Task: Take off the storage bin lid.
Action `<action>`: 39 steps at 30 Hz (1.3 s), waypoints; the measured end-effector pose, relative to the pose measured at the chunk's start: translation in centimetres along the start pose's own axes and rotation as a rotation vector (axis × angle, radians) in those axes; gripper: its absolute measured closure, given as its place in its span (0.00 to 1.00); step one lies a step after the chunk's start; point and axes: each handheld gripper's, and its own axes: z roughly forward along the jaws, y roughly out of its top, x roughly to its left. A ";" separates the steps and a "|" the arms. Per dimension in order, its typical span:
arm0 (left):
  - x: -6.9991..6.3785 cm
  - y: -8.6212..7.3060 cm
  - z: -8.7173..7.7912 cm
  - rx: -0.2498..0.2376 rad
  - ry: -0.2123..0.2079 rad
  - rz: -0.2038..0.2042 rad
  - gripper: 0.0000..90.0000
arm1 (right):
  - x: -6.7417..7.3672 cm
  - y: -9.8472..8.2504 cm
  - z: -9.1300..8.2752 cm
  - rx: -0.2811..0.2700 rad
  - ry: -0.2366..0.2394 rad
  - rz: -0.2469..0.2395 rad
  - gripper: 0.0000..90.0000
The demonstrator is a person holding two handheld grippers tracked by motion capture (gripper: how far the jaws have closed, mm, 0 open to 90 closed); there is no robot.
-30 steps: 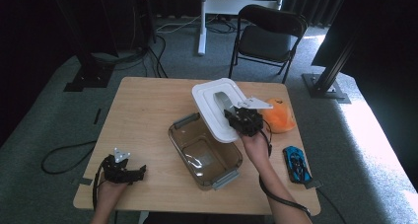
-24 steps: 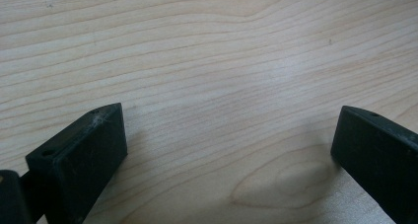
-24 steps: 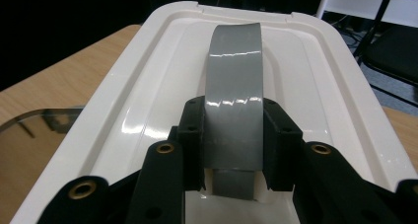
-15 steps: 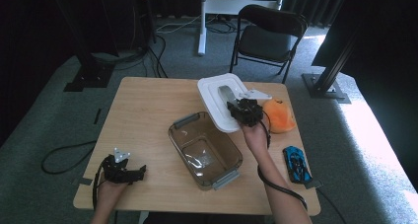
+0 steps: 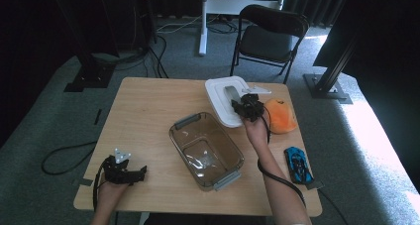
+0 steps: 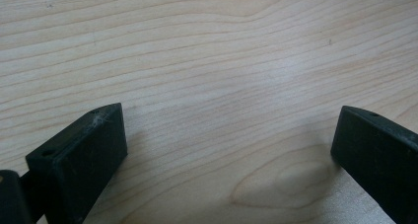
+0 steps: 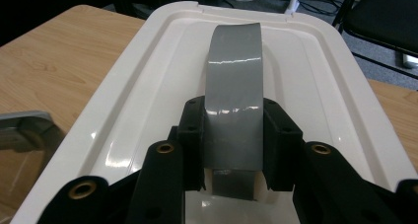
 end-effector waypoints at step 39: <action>0.0 0.0 0.0 0.000 -0.004 0.003 0.01 | 0.3 -6.7 6.8 0.159 0.010 0.057 0.74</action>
